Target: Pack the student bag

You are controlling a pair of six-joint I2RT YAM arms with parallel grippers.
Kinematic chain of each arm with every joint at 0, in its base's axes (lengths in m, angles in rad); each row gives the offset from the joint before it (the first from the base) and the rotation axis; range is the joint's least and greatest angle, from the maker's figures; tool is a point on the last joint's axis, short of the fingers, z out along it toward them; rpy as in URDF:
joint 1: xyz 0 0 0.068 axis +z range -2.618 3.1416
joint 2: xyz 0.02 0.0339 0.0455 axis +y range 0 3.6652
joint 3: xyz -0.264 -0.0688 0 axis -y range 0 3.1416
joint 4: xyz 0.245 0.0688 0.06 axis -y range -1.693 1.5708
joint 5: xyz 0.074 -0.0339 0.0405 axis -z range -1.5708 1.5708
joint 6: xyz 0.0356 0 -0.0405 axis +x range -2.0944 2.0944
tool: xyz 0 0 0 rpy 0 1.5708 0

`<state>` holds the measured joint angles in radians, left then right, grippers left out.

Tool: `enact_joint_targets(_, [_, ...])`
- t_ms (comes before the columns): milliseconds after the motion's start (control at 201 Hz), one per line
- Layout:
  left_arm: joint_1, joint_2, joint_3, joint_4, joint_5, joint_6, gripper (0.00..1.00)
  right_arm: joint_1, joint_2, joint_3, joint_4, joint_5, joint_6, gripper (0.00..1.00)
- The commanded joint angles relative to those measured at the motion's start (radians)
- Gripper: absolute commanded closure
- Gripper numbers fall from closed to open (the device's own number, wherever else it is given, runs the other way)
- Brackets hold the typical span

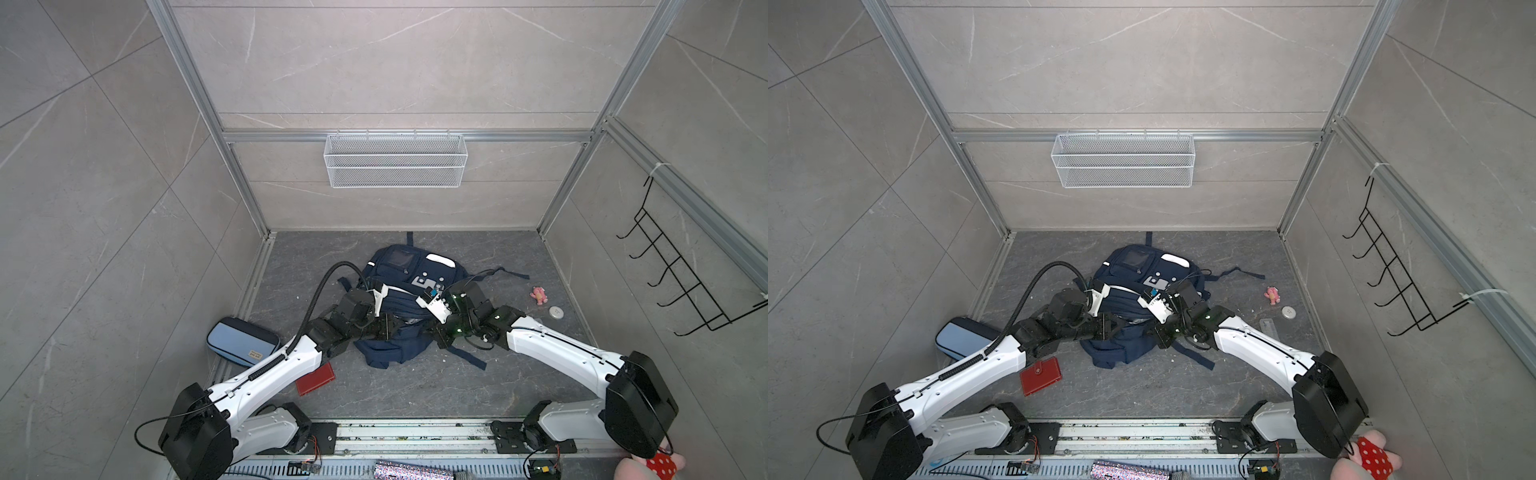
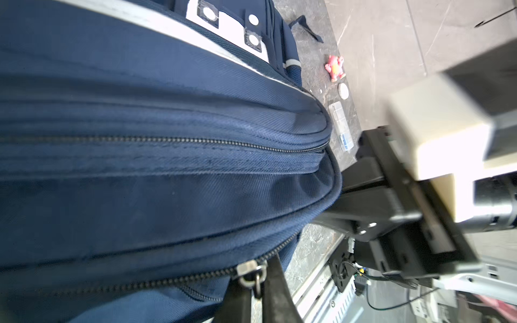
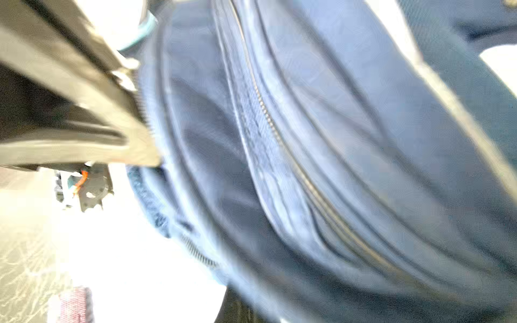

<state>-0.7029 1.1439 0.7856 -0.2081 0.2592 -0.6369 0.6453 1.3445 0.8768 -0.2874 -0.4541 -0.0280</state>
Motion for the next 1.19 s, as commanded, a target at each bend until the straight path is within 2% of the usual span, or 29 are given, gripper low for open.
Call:
enact_joint_targets(0, [0.063, -0.078, -0.015, -0.144, -0.013, 0.021, 0.92, -0.072, -0.020, -0.026, -0.032, 0.139, -0.016, 1.00])
enact_joint_targets(95, [0.080, -0.085, -0.014, -0.176, -0.004, 0.040, 0.88, -0.076, -0.018, -0.023, -0.036, 0.144, -0.021, 1.00])
enact_joint_targets(179, [0.089, -0.085, -0.019, -0.200, 0.000, 0.047, 0.79, -0.079, -0.022, -0.020, -0.033, 0.147, -0.024, 1.00])
enact_joint_targets(453, [0.100, -0.107, -0.055, -0.198, -0.002, 0.040, 0.60, -0.081, -0.032, -0.026, -0.054, 0.128, -0.043, 1.00])
enact_joint_targets(607, [0.098, -0.109, -0.051, -0.221, 0.045, 0.093, 0.48, -0.080, -0.047, -0.019, -0.087, 0.109, -0.058, 1.00])
enact_joint_targets(812, [0.095, -0.141, -0.111, -0.237, 0.030, 0.211, 0.51, -0.079, -0.047, -0.014, -0.100, 0.079, -0.049, 1.00])
enact_joint_targets(981, [0.082, -0.064, -0.099, -0.217, 0.043, 0.303, 0.54, -0.079, -0.048, -0.003, -0.121, 0.074, -0.055, 0.76])
enact_joint_targets(1056, [0.082, -0.013, -0.065, -0.213, 0.013, 0.337, 0.53, -0.078, -0.041, 0.006, -0.131, 0.077, -0.056, 0.71])
enact_joint_targets(1190, [0.081, 0.068, -0.028, -0.193, -0.013, 0.409, 0.49, -0.078, -0.038, 0.023, -0.135, 0.075, -0.050, 0.68])
